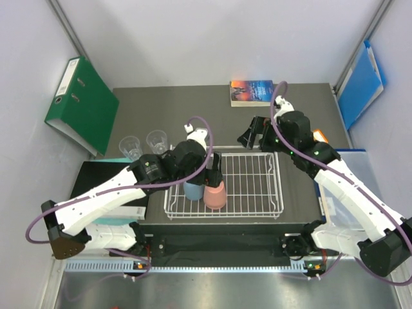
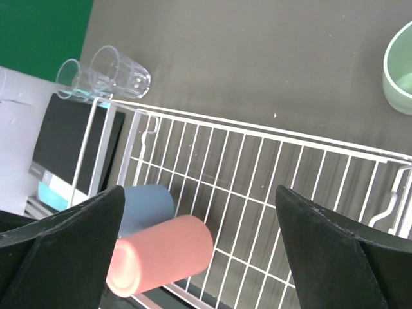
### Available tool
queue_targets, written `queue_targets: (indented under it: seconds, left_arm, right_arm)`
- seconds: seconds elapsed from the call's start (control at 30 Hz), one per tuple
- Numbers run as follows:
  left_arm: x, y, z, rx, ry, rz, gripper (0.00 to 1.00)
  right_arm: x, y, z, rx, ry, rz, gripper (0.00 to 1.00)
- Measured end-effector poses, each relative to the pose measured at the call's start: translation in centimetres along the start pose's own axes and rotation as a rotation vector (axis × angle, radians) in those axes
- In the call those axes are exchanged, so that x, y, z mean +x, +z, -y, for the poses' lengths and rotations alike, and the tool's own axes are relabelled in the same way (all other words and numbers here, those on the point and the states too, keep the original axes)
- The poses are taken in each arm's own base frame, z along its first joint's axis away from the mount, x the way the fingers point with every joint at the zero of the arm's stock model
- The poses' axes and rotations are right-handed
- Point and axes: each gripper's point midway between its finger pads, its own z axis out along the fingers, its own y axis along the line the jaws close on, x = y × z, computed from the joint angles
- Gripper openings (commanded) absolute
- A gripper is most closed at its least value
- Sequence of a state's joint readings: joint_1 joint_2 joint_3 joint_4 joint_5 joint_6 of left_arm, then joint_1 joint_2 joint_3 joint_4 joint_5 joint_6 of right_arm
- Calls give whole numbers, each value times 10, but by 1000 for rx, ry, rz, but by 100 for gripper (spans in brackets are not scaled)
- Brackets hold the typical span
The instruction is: Unload the cups from the dish rack
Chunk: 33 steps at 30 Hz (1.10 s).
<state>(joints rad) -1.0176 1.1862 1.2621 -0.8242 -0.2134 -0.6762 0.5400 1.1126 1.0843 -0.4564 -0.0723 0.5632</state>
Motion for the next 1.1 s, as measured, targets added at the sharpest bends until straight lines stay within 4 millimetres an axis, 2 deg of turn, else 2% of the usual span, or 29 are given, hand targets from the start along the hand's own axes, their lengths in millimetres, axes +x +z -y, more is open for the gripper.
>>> queue_targets:
  seconds: [0.13,0.3,0.5,0.73,0.9,1.03,1.07,1.1]
  left_arm:
    - [22,4,-1,-21,30,-43,99]
    - [34,11,3,-31,50,-70,99]
    - [58,29,-11,-78,71,-126,99]
    - [66,48,-10,-93,79,-150,97]
    - [67,55,-6,-81,80,-152,86]
    - [64,56,-1,-62,84,-140,63]
    - [63,57,0,-58,87,-136,48]
    - [62,57,0,-54,91,-131,41]
  right_arm:
    - [-3,-6,-8,-21,7,22,100]
    - [-7,-18,-17,-45,13,51,100]
    - [-15,-32,-22,-62,22,91,100]
    - [-8,-36,-17,-50,28,91,100]
    - [-3,-37,-12,-41,29,88,100]
    - [4,-37,-9,-36,35,80,100]
    - [5,-37,-8,-36,36,77,100]
    - [6,-37,-8,-36,36,77,100]
